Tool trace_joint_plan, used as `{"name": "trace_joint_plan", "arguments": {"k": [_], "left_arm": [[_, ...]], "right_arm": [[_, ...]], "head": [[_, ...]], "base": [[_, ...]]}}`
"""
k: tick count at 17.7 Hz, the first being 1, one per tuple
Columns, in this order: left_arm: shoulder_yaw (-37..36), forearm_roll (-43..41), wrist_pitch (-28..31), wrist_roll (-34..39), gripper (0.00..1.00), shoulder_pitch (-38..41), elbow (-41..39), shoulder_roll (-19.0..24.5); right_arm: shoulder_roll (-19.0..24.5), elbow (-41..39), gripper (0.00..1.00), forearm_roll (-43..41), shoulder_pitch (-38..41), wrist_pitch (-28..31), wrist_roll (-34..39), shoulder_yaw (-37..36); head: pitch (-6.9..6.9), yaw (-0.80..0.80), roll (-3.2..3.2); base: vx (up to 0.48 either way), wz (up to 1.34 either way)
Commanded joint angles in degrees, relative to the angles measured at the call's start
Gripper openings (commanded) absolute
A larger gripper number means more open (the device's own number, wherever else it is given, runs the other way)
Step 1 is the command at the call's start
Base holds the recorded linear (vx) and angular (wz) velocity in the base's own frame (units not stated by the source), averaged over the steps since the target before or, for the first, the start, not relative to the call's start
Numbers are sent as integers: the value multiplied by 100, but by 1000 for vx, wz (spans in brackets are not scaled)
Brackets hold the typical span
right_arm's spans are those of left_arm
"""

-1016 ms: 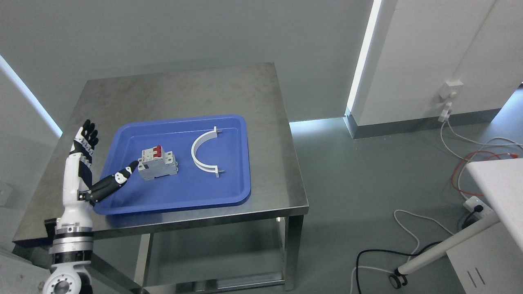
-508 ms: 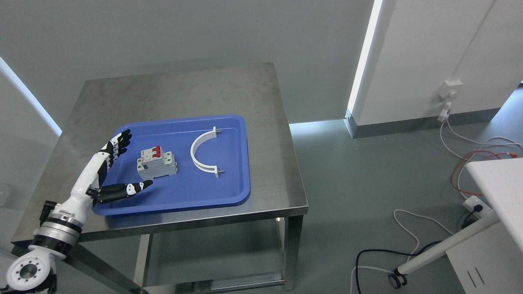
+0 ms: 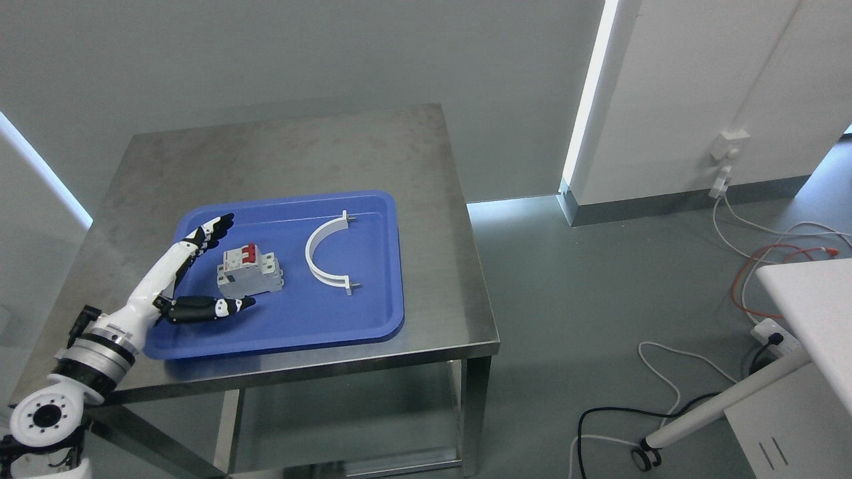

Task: Place circuit breaker on shelf
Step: 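Reach the left hand toward the grey circuit breaker in the blue tray, then close the left hand around the circuit breaker and lift it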

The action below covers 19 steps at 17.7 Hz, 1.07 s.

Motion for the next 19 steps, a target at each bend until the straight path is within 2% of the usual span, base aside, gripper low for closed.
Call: {"name": "trace_joint_plan", "arguments": {"k": [1, 4, 6, 9, 13, 16, 19], "left_arm": [[-272, -508, -263, -4, 63, -100, 489, -1], [-9, -580, -572, -4, 46, -100, 709, -176], [228, -580, -826, -4, 27, -100, 770, -291], [580, -580, -1222, -4, 13, -100, 973, -458], [791, -563, -1363, 66, 6, -143, 1008, -633], [1536, -519, -1643, 66, 7, -887, 999, -1553], [2048, -510, -1995, 136, 8, -1216, 938, -1747]], "right_arm": [[-100, 0, 100, -7, 0, 168, 4, 114], [-100, 0, 100, 1, 0, 168, 4, 114], [-100, 0, 100, 1, 0, 168, -5, 114], [-100, 0, 100, 1, 0, 168, -5, 114], [-100, 0, 100, 1, 0, 168, 4, 114], [-100, 0, 100, 1, 0, 168, -5, 114], [-100, 0, 100, 1, 0, 168, 4, 114]], "head": [[0, 0, 0], [0, 0, 0], [0, 0, 0], [0, 0, 0], [0, 0, 0], [0, 0, 0], [0, 0, 0]], "base": [[24, -13], [22, -17], [20, -34], [0, 0], [0, 0], [17, -13], [9, -5]]}}
